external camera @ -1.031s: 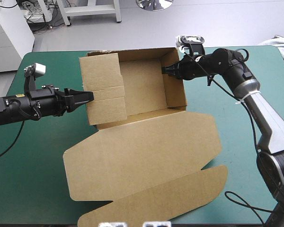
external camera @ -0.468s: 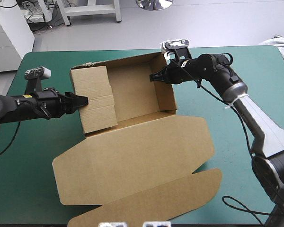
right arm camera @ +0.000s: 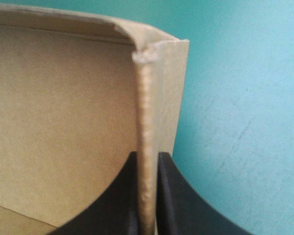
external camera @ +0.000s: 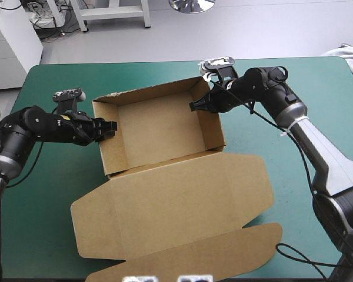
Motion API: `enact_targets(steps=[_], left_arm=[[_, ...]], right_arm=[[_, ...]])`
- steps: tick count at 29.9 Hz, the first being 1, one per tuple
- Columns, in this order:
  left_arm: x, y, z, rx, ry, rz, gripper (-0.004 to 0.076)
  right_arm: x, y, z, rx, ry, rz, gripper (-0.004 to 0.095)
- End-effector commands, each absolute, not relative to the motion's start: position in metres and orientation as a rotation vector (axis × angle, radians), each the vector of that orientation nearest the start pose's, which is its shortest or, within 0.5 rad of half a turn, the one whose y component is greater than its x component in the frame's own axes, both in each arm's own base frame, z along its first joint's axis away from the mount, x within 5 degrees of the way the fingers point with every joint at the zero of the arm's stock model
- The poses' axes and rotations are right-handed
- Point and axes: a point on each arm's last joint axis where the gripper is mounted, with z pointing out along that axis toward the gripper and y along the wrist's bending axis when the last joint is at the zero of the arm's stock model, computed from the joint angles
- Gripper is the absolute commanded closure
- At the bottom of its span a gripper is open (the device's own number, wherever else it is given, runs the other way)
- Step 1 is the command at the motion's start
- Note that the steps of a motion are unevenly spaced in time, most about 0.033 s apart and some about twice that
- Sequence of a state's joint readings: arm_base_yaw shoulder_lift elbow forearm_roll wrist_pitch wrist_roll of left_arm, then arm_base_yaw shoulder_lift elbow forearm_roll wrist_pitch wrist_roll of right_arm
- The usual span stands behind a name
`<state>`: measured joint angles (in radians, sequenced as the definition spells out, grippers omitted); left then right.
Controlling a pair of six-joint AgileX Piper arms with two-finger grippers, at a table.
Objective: Fold the box
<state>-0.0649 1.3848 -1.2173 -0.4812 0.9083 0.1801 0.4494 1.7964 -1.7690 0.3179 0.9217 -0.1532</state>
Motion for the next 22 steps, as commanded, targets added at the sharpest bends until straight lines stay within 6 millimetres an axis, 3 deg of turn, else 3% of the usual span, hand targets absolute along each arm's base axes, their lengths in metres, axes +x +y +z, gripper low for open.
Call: enact_targets(steps=[1,2,3,9,14,19,22], left_arm=[[0.291,-0.053,0.355,0.042,2.406,-0.554,0.0643],[0.29,-0.055,0.354,0.051,2.409,-0.56,0.0719],[0.29,-0.058,0.355,0.074,2.405,-0.56,0.0731],[0.291,-0.076,0.372,0.155,2.339,-0.577,0.0734],[0.304,-0.089,0.386,0.221,2.358,-0.591,0.0734],[0.328,-0.108,0.383,0.256,2.442,-0.615,0.0734],[0.342,-0.119,0.371,0.284,2.515,-0.525,0.0734]], right_arm=[[0.34,0.197,0.394,-0.594,2.299,0.603,0.092],[0.34,0.195,0.392,-0.595,2.323,0.567,0.092],[0.34,0.193,0.39,-0.602,2.346,0.526,0.092],[0.337,0.182,0.382,-0.602,2.459,0.384,0.0921],[0.335,0.18,0.378,-0.586,2.523,0.358,0.0921],[0.335,0.177,0.364,-0.552,2.594,0.319,0.0921],[0.337,0.177,0.351,-0.531,2.642,0.306,0.0921]])
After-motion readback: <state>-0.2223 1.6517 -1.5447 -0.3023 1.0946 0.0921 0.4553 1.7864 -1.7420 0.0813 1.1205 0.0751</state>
